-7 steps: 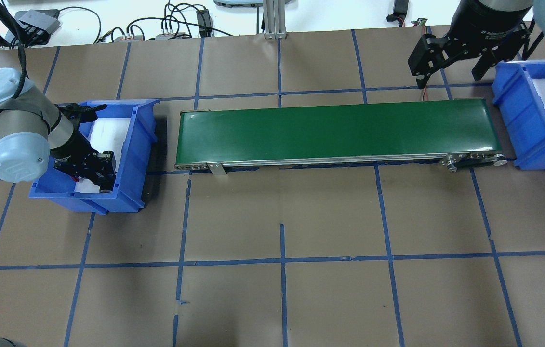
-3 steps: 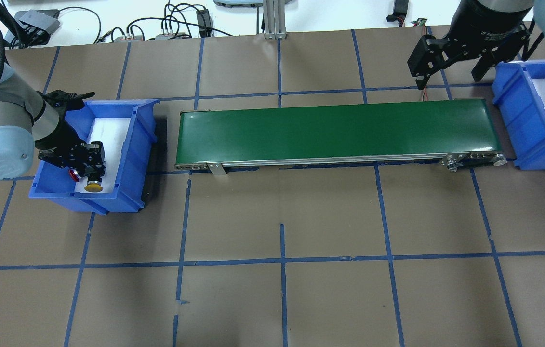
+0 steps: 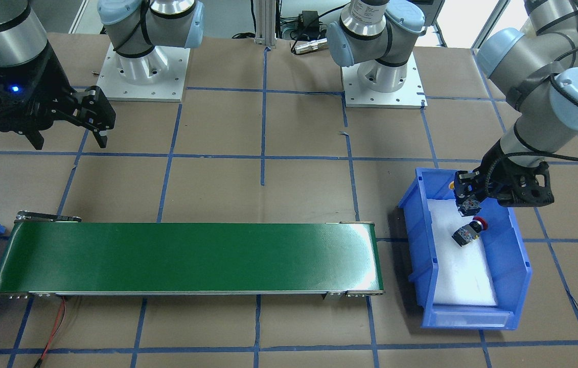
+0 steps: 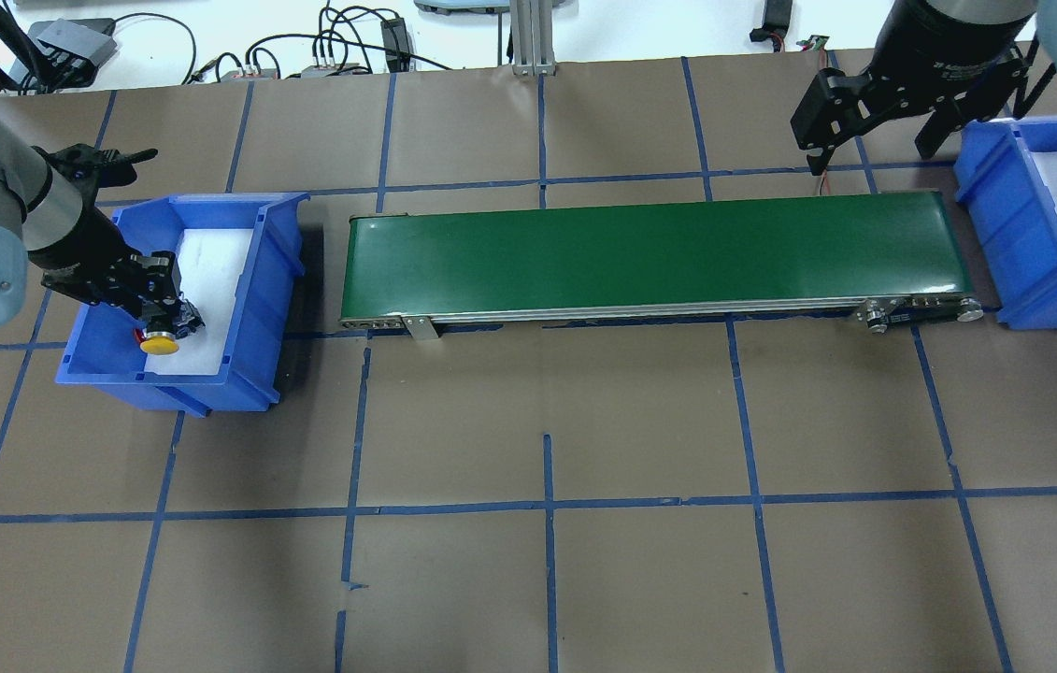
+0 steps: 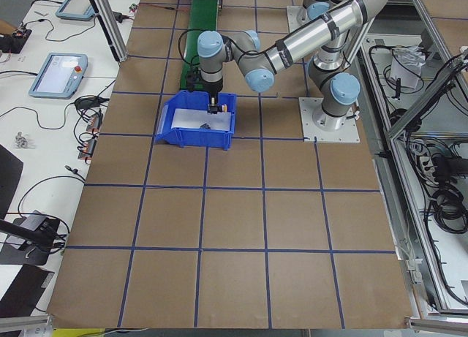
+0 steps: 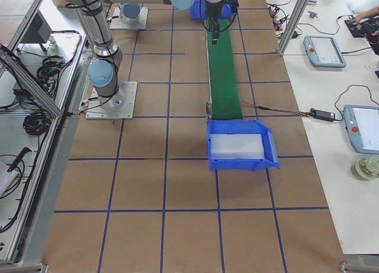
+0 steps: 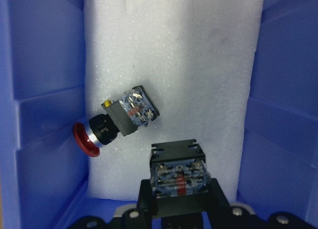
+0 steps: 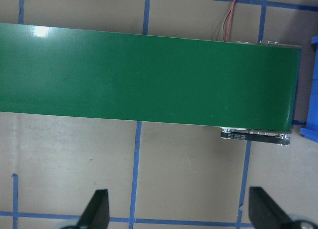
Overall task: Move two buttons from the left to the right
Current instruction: 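Lift the yellow button and carry it with the left gripper to the belt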
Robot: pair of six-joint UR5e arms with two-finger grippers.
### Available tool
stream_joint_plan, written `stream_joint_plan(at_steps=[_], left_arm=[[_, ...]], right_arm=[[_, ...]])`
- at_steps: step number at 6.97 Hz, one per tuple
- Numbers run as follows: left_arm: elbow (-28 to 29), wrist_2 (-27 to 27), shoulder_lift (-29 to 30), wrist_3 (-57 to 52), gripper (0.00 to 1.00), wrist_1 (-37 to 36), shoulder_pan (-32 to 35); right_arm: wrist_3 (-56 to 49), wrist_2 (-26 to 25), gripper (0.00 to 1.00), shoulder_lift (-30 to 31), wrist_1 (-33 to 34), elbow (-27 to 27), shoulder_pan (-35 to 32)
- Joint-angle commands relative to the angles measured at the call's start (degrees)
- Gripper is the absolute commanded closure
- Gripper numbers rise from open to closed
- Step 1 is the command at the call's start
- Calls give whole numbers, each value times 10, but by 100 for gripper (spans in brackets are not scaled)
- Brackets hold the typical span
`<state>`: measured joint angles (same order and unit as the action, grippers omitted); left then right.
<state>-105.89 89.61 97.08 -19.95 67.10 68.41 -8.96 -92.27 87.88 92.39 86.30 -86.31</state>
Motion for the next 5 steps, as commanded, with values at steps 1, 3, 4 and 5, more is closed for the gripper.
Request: stream_joint_plan(at_steps=[1,3,4,5], left_arm=[[87,-4,7,3,90,56,15],[146,-3,28,108,90,73,99],[166,1,43,151,90,73,136],[168,1,54,189,90,73,166]], right_arm=[[0,0,0,0,0,1,0],[0,0,0,0,0,3,0],[0,0,0,0,0,3,0],[0,0,0,0,-1,3,0]])
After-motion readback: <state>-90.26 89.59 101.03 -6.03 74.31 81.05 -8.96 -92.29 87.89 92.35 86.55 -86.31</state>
